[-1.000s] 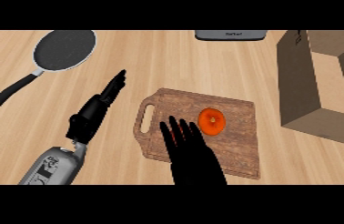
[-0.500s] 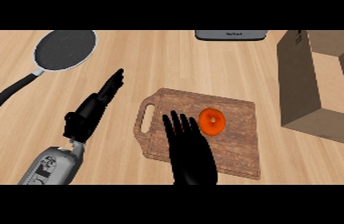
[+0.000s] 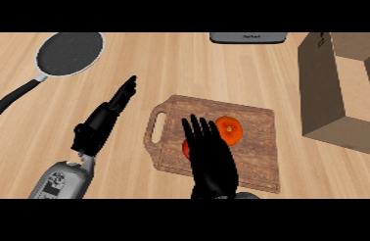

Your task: Pick the tomato from the cutting board and place it in the cardboard box

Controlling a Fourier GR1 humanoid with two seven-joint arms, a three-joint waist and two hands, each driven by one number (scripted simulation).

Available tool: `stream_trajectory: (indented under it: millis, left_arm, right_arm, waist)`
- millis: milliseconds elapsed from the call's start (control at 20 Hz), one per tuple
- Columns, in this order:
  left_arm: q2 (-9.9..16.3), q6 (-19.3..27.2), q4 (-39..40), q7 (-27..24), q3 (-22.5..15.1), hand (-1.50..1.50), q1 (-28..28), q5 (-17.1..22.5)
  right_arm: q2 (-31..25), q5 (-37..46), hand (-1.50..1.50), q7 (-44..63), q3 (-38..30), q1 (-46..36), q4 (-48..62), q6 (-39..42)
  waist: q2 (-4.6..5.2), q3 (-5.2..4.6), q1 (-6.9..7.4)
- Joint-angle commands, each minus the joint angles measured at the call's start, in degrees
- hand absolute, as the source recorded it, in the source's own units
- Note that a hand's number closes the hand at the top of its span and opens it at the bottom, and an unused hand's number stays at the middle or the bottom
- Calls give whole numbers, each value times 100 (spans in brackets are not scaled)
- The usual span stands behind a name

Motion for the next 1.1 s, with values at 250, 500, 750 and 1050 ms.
stream_trajectory:
  millis: [250,500,750,1050]
  left_arm:
    - [-325,-260,44,83,178,0,-42,-421]
    - [-92,-610,-299,122,557,0,236,-275]
    - [-491,-454,-393,373,473,0,65,-580]
    - [-779,-369,-203,305,385,0,114,-847]
  right_arm:
    - [113,-127,-150,-61,117,-8,605,-64]
    - [114,-214,-150,-90,128,-194,1146,-411]
    - [114,-93,-150,19,455,63,1120,-470]
    - [113,-205,-150,-75,128,-606,1930,-541]
  waist:
    - [3,0,4]
    - [2,0,24]
    - [-1,0,14]
    - [4,0,28]
